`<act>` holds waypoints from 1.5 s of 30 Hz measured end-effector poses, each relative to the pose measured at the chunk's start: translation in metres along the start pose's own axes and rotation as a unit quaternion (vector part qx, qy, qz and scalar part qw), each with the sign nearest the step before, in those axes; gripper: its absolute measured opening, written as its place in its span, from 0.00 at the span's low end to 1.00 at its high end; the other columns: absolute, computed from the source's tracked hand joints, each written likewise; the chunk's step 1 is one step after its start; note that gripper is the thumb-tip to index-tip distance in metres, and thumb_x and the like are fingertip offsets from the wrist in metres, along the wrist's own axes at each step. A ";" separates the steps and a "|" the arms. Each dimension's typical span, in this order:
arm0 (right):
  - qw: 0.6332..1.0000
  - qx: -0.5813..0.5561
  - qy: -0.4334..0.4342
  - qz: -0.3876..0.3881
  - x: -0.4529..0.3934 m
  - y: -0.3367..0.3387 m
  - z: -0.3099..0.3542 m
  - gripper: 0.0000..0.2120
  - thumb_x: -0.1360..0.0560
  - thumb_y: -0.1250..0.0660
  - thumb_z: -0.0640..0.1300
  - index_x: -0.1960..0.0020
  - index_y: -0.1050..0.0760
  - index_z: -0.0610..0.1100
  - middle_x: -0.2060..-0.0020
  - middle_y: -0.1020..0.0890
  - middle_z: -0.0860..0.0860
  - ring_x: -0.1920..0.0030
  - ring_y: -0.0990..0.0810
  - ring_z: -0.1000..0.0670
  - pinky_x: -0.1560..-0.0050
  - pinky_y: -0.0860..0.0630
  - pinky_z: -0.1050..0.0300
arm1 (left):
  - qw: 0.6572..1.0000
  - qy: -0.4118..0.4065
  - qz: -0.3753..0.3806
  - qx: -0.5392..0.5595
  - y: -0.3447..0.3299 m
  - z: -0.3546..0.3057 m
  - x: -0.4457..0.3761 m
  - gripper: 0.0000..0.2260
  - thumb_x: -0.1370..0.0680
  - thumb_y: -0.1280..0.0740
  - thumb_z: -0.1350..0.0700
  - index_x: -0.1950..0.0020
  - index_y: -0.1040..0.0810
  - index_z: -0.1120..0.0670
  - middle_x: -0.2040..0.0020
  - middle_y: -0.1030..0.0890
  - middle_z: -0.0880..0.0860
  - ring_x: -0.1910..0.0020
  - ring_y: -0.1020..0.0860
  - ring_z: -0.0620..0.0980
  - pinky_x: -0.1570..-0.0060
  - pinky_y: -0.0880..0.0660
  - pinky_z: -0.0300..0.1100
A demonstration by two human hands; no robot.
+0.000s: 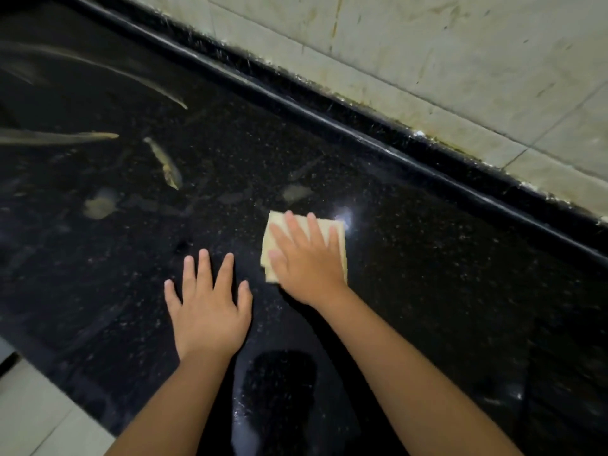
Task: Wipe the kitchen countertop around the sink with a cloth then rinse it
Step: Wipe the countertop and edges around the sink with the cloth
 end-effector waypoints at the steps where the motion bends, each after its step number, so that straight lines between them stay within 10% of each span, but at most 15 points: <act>1: 0.999 0.018 0.040 0.008 0.018 -0.004 -0.005 0.29 0.25 0.63 0.59 0.25 0.50 0.55 0.24 0.51 0.54 0.24 0.55 0.46 0.27 0.57 0.42 | 1.000 0.000 0.002 0.001 0.000 0.000 0.000 0.24 0.20 0.51 0.46 0.24 0.49 0.47 0.23 0.53 0.52 0.24 0.58 0.52 0.28 0.61 0.53; 4: 0.995 0.097 0.015 0.005 0.069 -0.001 -0.052 0.30 0.24 0.66 0.60 0.28 0.41 0.54 0.29 0.34 0.53 0.30 0.33 0.44 0.34 0.36 0.42 | 1.000 -0.003 0.004 0.006 0.000 0.000 0.000 0.24 0.20 0.51 0.46 0.24 0.49 0.47 0.23 0.53 0.53 0.24 0.59 0.52 0.28 0.61 0.54; 7: 0.991 0.077 -0.100 0.041 0.080 0.017 -0.114 0.36 0.32 0.70 0.65 0.25 0.56 0.57 0.27 0.58 0.59 0.24 0.53 0.49 0.27 0.51 0.46 | 1.000 -0.002 0.007 0.000 0.000 0.001 0.000 0.24 0.20 0.51 0.46 0.24 0.50 0.47 0.23 0.54 0.53 0.24 0.59 0.52 0.28 0.61 0.55; 13: 0.957 -0.051 -0.283 -0.030 -0.034 0.052 -0.119 0.24 0.19 0.57 0.56 0.25 0.56 0.54 0.24 0.58 0.54 0.25 0.62 0.44 0.28 0.62 0.41 | 1.000 -0.001 0.015 -0.011 -0.003 0.003 -0.002 0.24 0.20 0.53 0.45 0.24 0.52 0.46 0.23 0.56 0.52 0.25 0.61 0.52 0.28 0.62 0.54; 23: 0.997 0.042 0.047 0.037 -0.036 0.009 0.006 0.25 0.21 0.59 0.58 0.25 0.57 0.57 0.24 0.58 0.56 0.25 0.62 0.46 0.28 0.64 0.42 | 1.000 -0.006 -0.024 0.019 -0.004 0.002 -0.001 0.30 0.26 0.62 0.43 0.25 0.43 0.48 0.23 0.48 0.54 0.24 0.54 0.53 0.28 0.59 0.55; 26: 0.985 0.104 0.129 0.039 0.037 -0.003 -0.030 0.32 0.26 0.68 0.63 0.26 0.46 0.56 0.25 0.44 0.53 0.25 0.46 0.45 0.30 0.54 0.46 | 1.000 0.001 -0.001 0.005 -0.004 0.004 -0.001 0.22 0.19 0.53 0.48 0.25 0.46 0.47 0.23 0.51 0.53 0.24 0.57 0.52 0.28 0.61 0.54; 28: 0.987 0.138 0.075 0.025 0.076 -0.002 -0.074 0.33 0.24 0.69 0.63 0.28 0.40 0.52 0.29 0.33 0.51 0.31 0.32 0.43 0.34 0.47 0.50 | 1.000 0.001 -0.006 0.007 -0.004 0.004 -0.001 0.22 0.19 0.50 0.49 0.25 0.47 0.48 0.23 0.52 0.53 0.24 0.57 0.52 0.28 0.61 0.54; 31: 0.991 0.063 -0.108 0.039 0.096 0.018 -0.152 0.38 0.31 0.70 0.69 0.25 0.54 0.53 0.26 0.55 0.56 0.24 0.52 0.48 0.28 0.55 0.47 | 1.000 0.002 -0.007 0.009 -0.003 0.003 -0.001 0.23 0.20 0.50 0.49 0.25 0.46 0.48 0.23 0.51 0.54 0.24 0.57 0.53 0.28 0.61 0.55; 37: 0.918 -0.075 -0.384 -0.061 0.008 0.063 -0.180 0.24 0.19 0.57 0.55 0.24 0.55 0.53 0.24 0.57 0.53 0.25 0.60 0.42 0.28 0.61 0.38 | 1.000 0.004 0.003 0.004 -0.004 -0.001 0.000 0.23 0.19 0.50 0.49 0.25 0.47 0.49 0.23 0.51 0.54 0.24 0.57 0.53 0.28 0.60 0.55; 45: 0.998 -0.016 -0.064 0.003 -0.069 0.027 -0.014 0.24 0.19 0.58 0.56 0.25 0.58 0.56 0.24 0.58 0.55 0.25 0.62 0.44 0.29 0.64 0.40 | 0.999 -0.007 -0.029 0.015 -0.005 0.000 -0.002 0.29 0.27 0.56 0.46 0.27 0.39 0.51 0.24 0.45 0.56 0.24 0.51 0.55 0.29 0.57 0.56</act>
Point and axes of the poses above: each hand's wrist, its own x-axis away from the middle knuckle, its own y-axis out of the back of the hand, z = x × y, the point moved 2 cm from there along -x, towards the middle knuckle
